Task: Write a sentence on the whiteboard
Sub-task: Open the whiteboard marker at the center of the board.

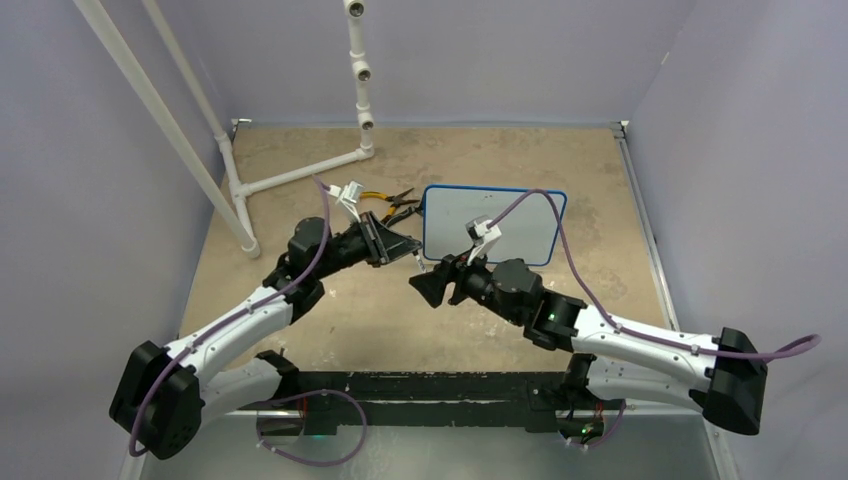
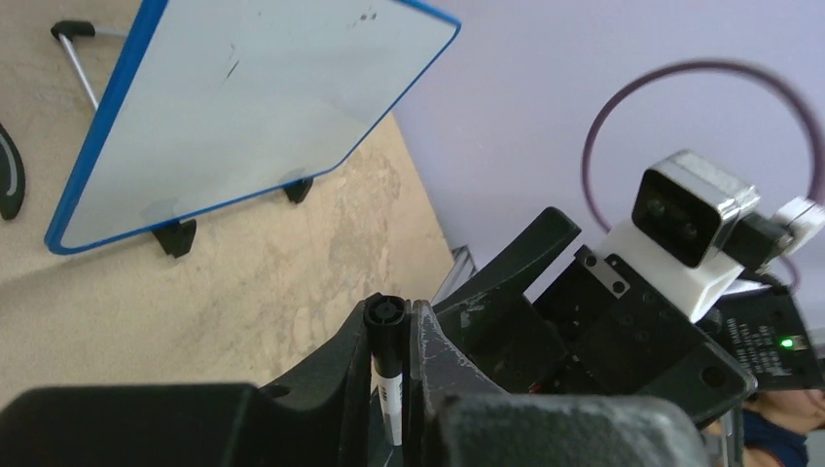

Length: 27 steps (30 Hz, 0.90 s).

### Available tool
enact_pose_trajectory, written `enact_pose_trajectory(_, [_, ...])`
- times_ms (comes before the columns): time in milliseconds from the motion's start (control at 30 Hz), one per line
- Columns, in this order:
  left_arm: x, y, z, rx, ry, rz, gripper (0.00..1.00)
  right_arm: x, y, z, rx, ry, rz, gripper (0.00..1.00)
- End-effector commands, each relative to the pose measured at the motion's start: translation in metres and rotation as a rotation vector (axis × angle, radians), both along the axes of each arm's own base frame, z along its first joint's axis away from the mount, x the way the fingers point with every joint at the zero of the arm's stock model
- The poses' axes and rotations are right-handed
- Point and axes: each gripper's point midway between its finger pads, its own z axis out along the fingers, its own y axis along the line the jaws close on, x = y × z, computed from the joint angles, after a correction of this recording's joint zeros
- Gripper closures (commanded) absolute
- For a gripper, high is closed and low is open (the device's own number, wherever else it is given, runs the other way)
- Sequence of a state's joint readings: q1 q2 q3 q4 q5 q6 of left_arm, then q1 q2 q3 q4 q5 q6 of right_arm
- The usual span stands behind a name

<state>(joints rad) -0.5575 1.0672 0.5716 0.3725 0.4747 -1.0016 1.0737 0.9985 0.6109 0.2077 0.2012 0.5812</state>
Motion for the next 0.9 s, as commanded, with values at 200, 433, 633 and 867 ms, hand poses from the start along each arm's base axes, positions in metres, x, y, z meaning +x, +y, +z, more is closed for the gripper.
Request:
enact_pose_trajectory(200, [0.006, 0.021, 0.083, -0.407, -0.102, 0.145, 1.0, -0.001, -0.016, 0.075, 0.504, 0.002, -0.089, 0.12])
enact_pose_trajectory(433, [-0.004, 0.022, 0.098, -0.524, -0.148, 0.089, 1.0, -0.008, -0.016, 0.106, 0.693, -0.012, -0.041, 0.19])
enact_pose_trajectory(633, [-0.008, 0.028, 0.099, -0.547, -0.154, 0.102, 1.0, 0.0, -0.014, 0.112, 0.734, -0.013, -0.071, 0.33])
enact_pose_trajectory(867, [-0.01, 0.036, 0.102, -0.571, -0.174, 0.134, 1.0, 0.0, -0.002, 0.115, 0.741, 0.008, -0.04, 0.47])
